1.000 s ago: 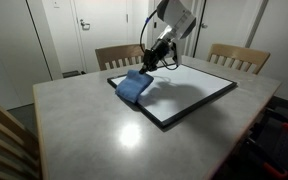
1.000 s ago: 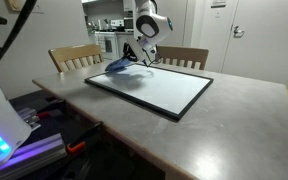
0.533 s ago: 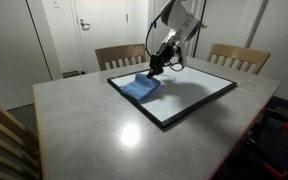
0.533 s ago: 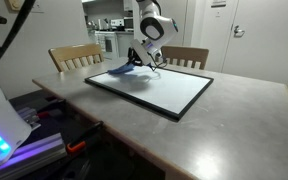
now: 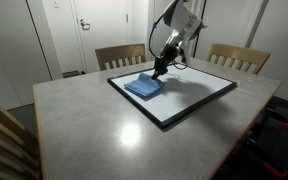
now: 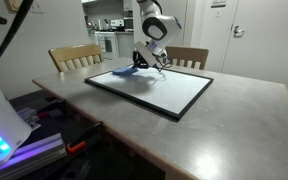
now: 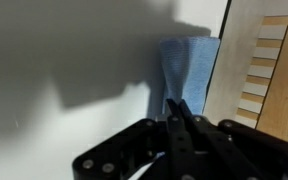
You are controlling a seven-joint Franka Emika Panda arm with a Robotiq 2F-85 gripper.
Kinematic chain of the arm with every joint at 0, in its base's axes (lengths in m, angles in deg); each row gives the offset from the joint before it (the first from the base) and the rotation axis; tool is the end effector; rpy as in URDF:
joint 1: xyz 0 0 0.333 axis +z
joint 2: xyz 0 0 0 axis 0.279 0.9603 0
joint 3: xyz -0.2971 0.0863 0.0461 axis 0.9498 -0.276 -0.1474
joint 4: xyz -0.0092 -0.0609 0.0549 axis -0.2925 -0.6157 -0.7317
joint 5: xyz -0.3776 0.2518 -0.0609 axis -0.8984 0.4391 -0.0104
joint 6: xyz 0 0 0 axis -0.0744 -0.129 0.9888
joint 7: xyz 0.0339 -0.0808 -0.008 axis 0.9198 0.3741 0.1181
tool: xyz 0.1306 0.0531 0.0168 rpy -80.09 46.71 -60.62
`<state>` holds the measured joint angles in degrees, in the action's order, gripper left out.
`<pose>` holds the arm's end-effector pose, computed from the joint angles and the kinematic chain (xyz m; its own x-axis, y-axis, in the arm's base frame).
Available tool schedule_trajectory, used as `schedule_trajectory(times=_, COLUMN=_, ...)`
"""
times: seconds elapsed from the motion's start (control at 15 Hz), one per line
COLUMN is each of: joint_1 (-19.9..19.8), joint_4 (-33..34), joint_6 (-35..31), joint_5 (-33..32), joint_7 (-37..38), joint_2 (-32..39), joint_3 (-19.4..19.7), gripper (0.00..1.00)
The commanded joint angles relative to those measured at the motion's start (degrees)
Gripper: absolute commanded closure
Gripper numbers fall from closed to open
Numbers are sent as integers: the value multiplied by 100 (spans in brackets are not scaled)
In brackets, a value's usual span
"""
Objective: Pick up the light blue towel and wipe the white board on the table with it.
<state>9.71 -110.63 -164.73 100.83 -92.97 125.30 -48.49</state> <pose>0.6713 0.0002 0.0577 0.9794 0.1956 0.0499 0.1729 -0.6857 -0.7070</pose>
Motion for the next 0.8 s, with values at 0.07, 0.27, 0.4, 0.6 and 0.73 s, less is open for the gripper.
schedule_trajectory(times=0.07, joint_1=-14, joint_4=-506, joint_6=-616, joint_5=-308, joint_7=152, joint_2=-390, joint_3=-20, gripper=99)
schedule_trajectory(times=0.27, joint_1=-100, joint_4=-740, joint_6=-915, joint_5=-396, joint_7=227, joint_2=-550, joint_3=-42, gripper=99)
schedule_trajectory(times=0.4, joint_1=-150, joint_4=-884, joint_6=-1056, joint_5=-426, joint_7=265, joint_2=-651, joint_3=-40, gripper=99)
schedule_trajectory(times=0.6, joint_1=-195, joint_4=-1123, joint_6=-1239, joint_5=-530, joint_7=366, joint_2=-811, joint_3=0, gripper=99)
schedule_trajectory(times=0.73, joint_1=-250, joint_4=-1231, joint_6=-1275, joint_5=-665, joint_7=442, joint_2=-882, joint_3=25, gripper=99)
